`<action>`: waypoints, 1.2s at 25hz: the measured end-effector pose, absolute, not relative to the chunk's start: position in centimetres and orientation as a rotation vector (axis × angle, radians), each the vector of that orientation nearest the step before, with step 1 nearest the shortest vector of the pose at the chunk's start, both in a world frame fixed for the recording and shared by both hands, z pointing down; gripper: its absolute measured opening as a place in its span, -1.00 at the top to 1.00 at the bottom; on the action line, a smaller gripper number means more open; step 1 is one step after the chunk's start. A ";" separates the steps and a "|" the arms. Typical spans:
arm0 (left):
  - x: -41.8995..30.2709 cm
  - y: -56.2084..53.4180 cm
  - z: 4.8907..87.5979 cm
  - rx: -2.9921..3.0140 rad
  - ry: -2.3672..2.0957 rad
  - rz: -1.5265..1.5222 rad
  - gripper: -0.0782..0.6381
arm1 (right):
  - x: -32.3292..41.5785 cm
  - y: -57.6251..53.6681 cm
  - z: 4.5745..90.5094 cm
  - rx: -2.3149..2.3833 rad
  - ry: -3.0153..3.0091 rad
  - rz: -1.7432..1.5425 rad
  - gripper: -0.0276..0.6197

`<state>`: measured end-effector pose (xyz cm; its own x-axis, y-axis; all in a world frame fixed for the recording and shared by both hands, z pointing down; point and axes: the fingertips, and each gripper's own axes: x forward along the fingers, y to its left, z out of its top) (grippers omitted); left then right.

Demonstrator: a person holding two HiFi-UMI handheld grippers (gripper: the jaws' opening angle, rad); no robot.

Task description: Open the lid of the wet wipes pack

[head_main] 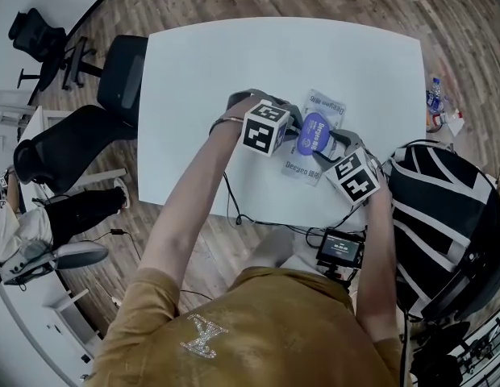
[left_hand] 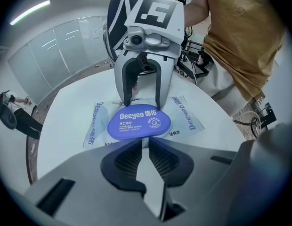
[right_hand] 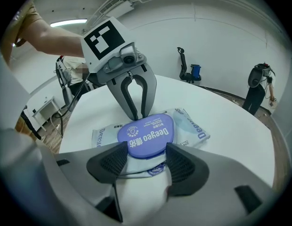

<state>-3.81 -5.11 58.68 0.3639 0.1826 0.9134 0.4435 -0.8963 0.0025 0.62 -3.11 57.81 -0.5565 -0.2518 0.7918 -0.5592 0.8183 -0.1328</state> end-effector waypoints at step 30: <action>-2.5 -4.9 57.2 -2.300 -0.582 -1.571 0.66 | 1.5 -2.4 58.3 0.658 -2.137 0.524 0.13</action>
<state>-2.47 -4.88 57.15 0.3215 0.1620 0.9330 0.4844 -0.8747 -0.0150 1.48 -2.37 58.29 -0.5271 -0.2725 0.8049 -0.6142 0.7768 -0.1392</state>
